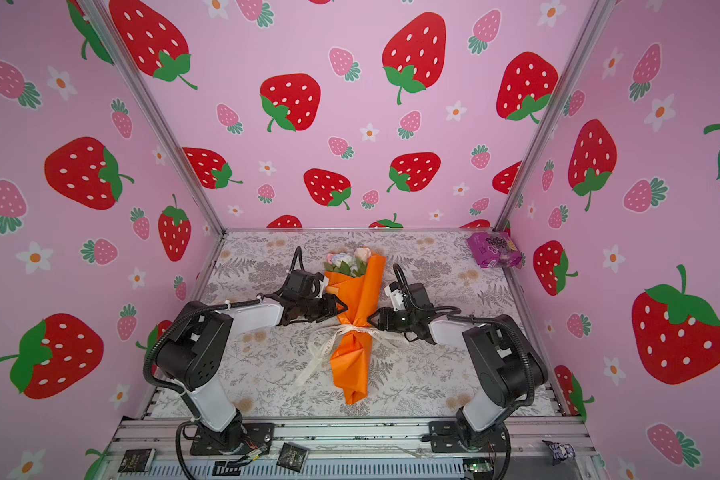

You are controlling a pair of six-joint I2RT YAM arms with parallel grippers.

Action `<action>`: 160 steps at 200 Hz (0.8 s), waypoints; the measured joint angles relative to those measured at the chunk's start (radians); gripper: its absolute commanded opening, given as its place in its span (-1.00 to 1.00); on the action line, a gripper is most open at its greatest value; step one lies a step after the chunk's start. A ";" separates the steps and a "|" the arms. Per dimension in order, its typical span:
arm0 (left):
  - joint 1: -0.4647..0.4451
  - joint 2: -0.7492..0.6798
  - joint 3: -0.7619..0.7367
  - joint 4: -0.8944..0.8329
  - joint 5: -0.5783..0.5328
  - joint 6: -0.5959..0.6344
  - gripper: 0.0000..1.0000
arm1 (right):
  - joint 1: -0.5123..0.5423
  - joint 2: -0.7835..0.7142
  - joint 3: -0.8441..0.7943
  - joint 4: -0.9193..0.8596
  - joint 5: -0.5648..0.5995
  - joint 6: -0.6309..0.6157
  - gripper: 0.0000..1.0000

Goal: Tie the bouquet of fake flowers

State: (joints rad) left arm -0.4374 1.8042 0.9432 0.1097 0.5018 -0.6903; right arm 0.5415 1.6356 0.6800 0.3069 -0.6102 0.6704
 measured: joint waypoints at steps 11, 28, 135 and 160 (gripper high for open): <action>0.003 0.019 0.000 0.024 0.021 -0.003 -0.34 | 0.000 0.018 0.000 0.020 -0.011 0.010 0.09; 0.006 0.038 0.000 0.053 0.047 -0.015 -0.43 | 0.000 0.042 0.000 0.044 -0.025 0.019 0.09; 0.027 0.188 0.171 0.129 0.116 -0.110 -0.52 | -0.107 0.187 0.082 0.134 -0.072 0.065 -0.33; 0.029 0.179 0.153 0.156 0.100 -0.157 -0.17 | -0.138 0.187 0.093 0.123 -0.076 0.051 -0.22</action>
State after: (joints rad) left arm -0.4080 1.9827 1.0966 0.2661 0.6014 -0.8474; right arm 0.4030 1.8221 0.7734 0.4297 -0.6865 0.7216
